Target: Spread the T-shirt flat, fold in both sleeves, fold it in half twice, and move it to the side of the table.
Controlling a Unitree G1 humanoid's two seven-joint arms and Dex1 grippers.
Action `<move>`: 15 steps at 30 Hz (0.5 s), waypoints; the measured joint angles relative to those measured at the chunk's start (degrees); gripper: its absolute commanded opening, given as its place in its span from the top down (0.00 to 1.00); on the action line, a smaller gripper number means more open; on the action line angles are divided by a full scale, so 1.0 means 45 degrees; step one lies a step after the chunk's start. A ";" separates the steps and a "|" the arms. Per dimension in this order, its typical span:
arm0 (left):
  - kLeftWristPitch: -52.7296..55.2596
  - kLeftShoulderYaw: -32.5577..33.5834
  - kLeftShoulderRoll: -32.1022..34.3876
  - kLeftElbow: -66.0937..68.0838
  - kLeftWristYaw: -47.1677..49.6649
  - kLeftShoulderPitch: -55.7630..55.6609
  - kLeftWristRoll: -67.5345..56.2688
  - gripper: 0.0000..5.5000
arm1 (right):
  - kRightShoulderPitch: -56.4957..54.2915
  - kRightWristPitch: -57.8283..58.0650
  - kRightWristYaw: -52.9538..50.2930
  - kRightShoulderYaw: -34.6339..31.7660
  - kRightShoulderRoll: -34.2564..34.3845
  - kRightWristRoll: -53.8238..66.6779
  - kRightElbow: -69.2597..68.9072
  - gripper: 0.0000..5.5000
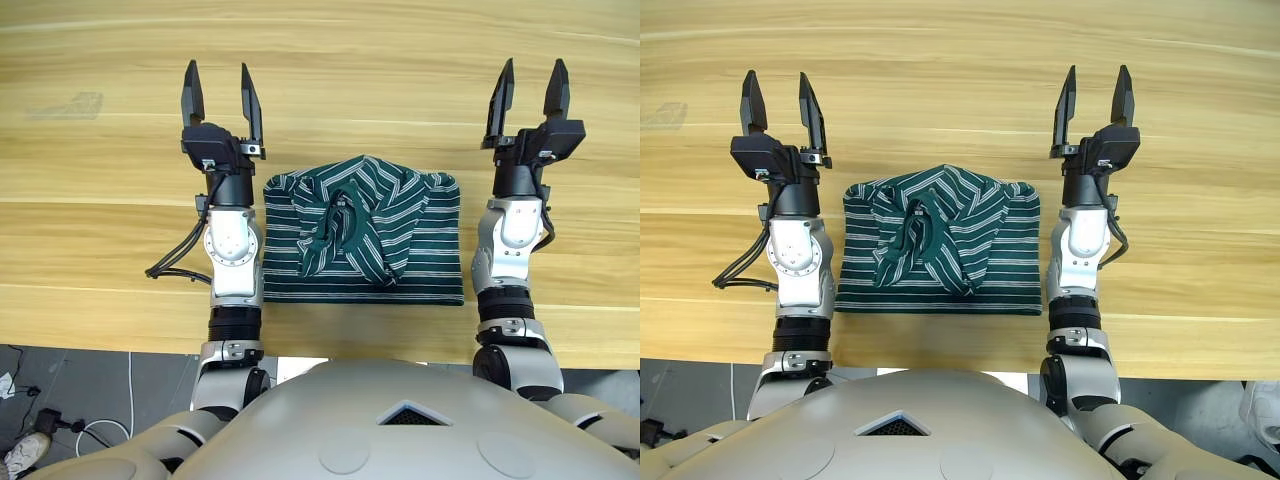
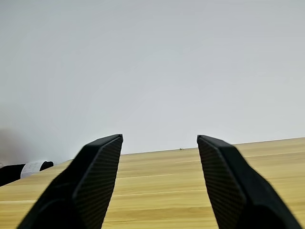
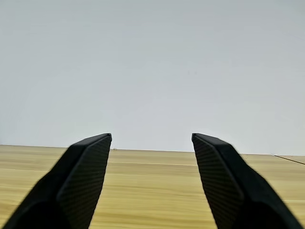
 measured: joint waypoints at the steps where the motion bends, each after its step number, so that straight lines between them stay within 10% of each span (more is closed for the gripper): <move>1: -0.0001 0.0000 0.0000 0.0000 0.0000 0.0000 0.0000 0.47 | 0.0000 0.0000 0.0000 0.0000 0.0000 -0.0028 0.0000 0.43; 15: 0.0097 0.0011 -0.0012 -0.0002 -0.0193 0.0000 -0.0384 0.47 | -0.0022 0.0697 0.0207 -0.0160 0.0159 0.0847 -0.0018 0.43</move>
